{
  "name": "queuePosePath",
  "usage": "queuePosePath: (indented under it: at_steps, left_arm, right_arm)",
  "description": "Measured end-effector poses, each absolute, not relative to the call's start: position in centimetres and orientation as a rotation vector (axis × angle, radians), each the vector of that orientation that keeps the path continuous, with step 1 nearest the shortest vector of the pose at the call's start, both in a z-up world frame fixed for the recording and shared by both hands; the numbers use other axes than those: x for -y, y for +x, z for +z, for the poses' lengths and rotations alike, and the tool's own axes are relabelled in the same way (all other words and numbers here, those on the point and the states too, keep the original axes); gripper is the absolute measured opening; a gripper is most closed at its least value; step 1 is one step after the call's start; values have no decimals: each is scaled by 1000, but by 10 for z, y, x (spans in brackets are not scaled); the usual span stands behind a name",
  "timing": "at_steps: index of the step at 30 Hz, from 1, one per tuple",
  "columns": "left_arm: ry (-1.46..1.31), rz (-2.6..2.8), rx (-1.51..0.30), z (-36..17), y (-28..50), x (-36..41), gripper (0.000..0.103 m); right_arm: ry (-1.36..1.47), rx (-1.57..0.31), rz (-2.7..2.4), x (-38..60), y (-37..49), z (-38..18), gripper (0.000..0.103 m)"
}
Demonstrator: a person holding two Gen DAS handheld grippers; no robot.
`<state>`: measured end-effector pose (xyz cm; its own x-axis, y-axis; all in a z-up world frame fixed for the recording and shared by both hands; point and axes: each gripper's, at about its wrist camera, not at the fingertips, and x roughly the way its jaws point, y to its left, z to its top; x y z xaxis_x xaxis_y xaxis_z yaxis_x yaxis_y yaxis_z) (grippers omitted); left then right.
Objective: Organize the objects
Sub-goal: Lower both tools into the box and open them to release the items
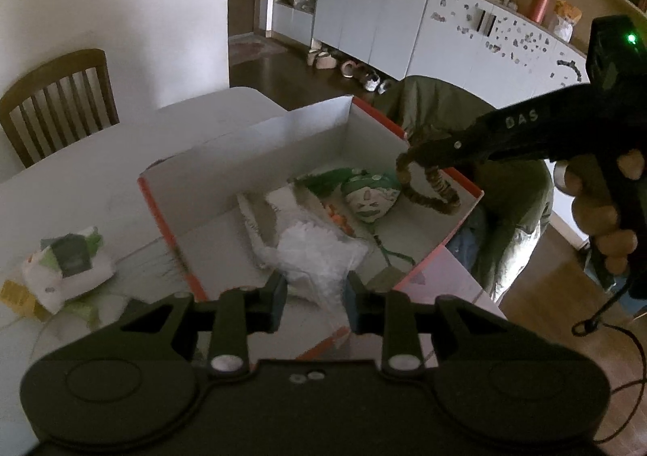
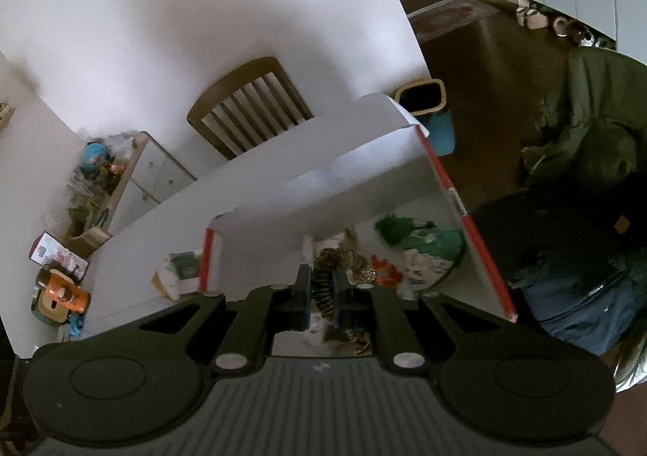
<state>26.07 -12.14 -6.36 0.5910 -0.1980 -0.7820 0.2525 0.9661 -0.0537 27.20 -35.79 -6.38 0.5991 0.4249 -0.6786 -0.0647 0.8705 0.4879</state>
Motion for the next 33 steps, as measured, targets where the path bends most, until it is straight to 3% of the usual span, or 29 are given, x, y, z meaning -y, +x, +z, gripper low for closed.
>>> queuePosePath:
  at_steps: [33]
  left_arm:
    - [119,-258,-1061,-127,381,169,29]
  right_arm:
    - [186,-1060,372,335,310,-147,10]
